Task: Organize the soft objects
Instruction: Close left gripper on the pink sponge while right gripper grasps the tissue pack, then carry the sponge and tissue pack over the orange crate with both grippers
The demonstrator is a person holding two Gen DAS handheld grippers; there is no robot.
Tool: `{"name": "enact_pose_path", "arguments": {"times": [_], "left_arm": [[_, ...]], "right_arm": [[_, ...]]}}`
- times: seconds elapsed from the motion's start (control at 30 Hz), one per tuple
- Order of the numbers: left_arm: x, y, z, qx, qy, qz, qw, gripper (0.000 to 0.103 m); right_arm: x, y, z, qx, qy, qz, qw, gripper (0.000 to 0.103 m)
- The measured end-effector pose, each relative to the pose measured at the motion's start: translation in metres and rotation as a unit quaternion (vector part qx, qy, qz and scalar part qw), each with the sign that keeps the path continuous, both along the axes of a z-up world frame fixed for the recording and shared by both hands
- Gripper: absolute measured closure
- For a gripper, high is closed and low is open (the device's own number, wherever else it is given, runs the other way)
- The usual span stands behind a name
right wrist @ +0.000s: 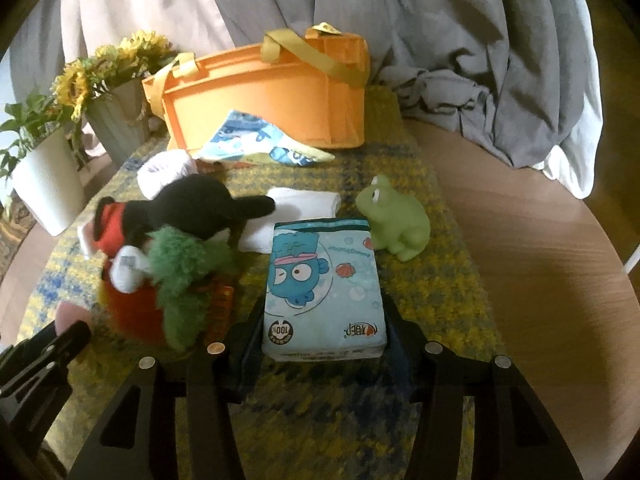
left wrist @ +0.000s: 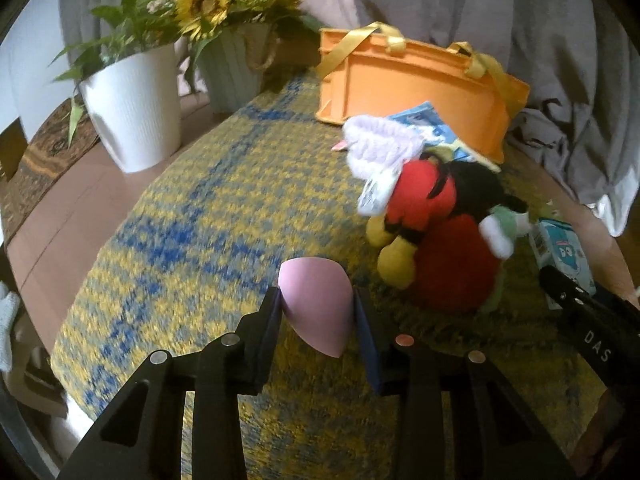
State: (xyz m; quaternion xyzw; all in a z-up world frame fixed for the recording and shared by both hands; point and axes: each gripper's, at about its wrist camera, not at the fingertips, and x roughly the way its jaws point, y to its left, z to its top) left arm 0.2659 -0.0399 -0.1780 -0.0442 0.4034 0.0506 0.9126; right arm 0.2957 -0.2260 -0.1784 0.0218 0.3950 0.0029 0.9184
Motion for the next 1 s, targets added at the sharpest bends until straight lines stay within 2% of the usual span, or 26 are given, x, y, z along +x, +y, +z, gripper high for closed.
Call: {"name": "enact_pose_path", "arguments": {"times": [0.2, 0.47, 0.77, 1.0], "left_arm": [[-0.001, 0.008, 0.028, -0.011, -0.018, -0.03, 0.9993, 0.067], [0.005, 0.02, 0.079, -0.011, -0.077, -0.067, 0.9947, 0.068], [0.021, 0.028, 0.127, -0.01, -0.139, -0.114, 0.9837, 0.068], [0.034, 0.033, 0.149, -0.009, -0.176, -0.139, 0.9744, 0.068]], "right_arm": [[-0.009, 0.008, 0.023, 0.018, -0.014, -0.003, 1.0, 0.05], [-0.012, 0.026, 0.066, 0.035, -0.045, -0.003, 0.998, 0.05], [-0.01, 0.044, 0.116, 0.036, -0.099, -0.016, 0.994, 0.05], [-0.001, 0.05, 0.14, 0.037, -0.136, -0.033, 0.99, 0.05]]}}
